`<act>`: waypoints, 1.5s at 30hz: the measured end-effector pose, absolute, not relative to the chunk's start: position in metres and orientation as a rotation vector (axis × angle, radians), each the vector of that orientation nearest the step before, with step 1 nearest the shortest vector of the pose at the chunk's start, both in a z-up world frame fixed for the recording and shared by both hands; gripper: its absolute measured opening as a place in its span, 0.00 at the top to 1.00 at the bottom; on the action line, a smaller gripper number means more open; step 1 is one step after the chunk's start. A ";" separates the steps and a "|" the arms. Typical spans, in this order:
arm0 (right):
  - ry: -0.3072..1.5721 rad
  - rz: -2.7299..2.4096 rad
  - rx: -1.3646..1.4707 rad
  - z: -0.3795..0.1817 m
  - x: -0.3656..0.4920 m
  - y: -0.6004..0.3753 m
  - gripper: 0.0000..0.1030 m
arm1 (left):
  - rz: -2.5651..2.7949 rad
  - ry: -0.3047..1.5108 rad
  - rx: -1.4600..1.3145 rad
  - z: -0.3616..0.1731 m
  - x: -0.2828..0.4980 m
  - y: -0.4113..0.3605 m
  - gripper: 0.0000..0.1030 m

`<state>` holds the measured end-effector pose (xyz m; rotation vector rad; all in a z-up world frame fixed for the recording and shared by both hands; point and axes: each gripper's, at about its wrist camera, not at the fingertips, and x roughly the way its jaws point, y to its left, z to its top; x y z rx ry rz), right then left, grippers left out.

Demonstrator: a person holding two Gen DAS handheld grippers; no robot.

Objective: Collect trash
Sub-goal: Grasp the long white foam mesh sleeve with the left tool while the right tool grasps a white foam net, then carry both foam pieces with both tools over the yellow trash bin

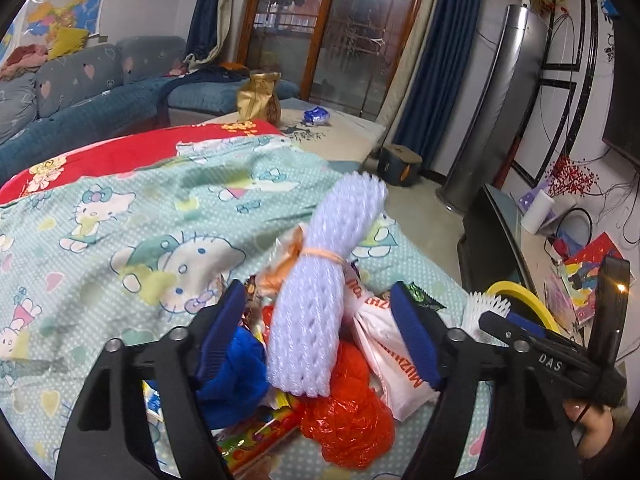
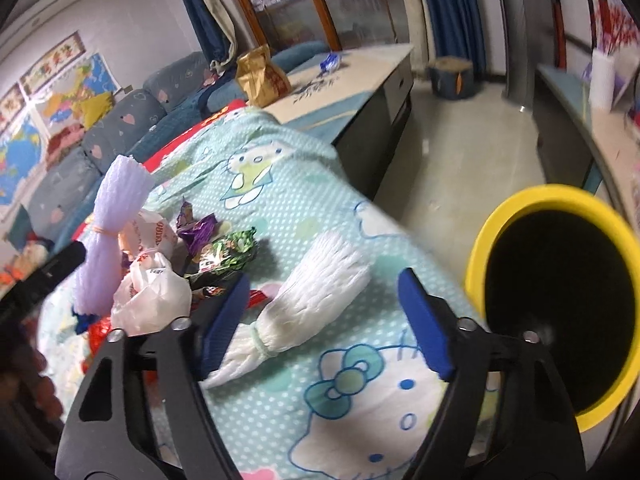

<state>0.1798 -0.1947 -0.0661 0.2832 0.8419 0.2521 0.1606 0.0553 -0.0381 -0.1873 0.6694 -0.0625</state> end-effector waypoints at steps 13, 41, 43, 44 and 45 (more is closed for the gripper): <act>0.813 0.359 0.330 -0.060 0.160 -0.199 0.89 | -0.076 0.656 -0.171 -0.032 0.147 0.052 0.81; 0.627 0.279 0.337 -0.005 0.124 -0.264 0.90 | -0.286 0.559 -0.167 0.013 0.114 -0.020 0.82; 0.620 0.261 0.339 -0.005 0.122 -0.272 0.90 | -0.302 0.559 -0.161 0.012 0.112 -0.027 0.82; 0.618 0.251 0.336 -0.006 0.122 -0.275 0.90 | -0.307 0.560 -0.162 0.012 0.112 -0.028 0.82; 0.616 0.243 0.333 -0.006 0.122 -0.278 0.90 | -0.314 0.562 -0.163 0.011 0.112 -0.031 0.82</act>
